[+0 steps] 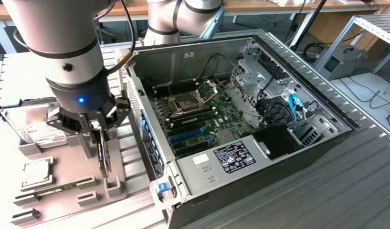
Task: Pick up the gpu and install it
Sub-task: 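Pick up the gpu and move the gpu toward the slot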
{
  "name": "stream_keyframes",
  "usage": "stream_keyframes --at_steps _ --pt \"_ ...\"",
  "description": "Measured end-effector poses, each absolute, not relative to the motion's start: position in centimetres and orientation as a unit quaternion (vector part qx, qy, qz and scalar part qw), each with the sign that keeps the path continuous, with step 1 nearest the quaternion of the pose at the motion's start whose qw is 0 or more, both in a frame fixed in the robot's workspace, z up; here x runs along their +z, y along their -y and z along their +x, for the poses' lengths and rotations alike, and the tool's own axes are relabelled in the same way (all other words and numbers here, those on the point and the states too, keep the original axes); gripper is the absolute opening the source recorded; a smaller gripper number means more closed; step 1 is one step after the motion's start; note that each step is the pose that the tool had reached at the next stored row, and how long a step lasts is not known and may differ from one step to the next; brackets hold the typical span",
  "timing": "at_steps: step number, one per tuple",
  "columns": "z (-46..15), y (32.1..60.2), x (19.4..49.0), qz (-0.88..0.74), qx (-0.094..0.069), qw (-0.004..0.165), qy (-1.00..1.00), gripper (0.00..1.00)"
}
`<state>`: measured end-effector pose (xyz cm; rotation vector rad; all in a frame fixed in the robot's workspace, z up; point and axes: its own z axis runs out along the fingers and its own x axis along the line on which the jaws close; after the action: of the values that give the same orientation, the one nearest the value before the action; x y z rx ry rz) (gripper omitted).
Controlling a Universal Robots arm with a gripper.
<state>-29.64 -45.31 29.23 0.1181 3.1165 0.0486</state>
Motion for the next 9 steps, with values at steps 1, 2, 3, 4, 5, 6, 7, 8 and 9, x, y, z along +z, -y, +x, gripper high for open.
stream_keyframes --at_steps 1,2,3,4,5,6,7,8,9 --pt "-29.63 45.31 29.27 0.038 0.016 0.011 -0.999 0.26" --pt "-29.64 45.31 29.31 0.038 0.016 0.011 -0.999 0.26" --pt "-29.64 45.31 29.34 0.038 0.016 0.011 -0.999 0.26" --pt "-29.64 45.31 29.39 0.038 0.016 0.011 -0.999 0.26" --pt "-29.64 45.31 29.42 0.038 0.016 0.011 -0.999 0.26" --pt "-29.64 45.31 29.44 0.038 0.016 0.011 -0.999 0.26" --pt "-29.64 45.32 29.48 0.038 0.016 0.011 -0.999 0.26" --pt "-29.64 45.31 29.51 0.038 0.016 0.011 -0.999 0.26" --pt "-29.64 45.31 29.53 0.038 0.016 0.011 -0.999 0.26"
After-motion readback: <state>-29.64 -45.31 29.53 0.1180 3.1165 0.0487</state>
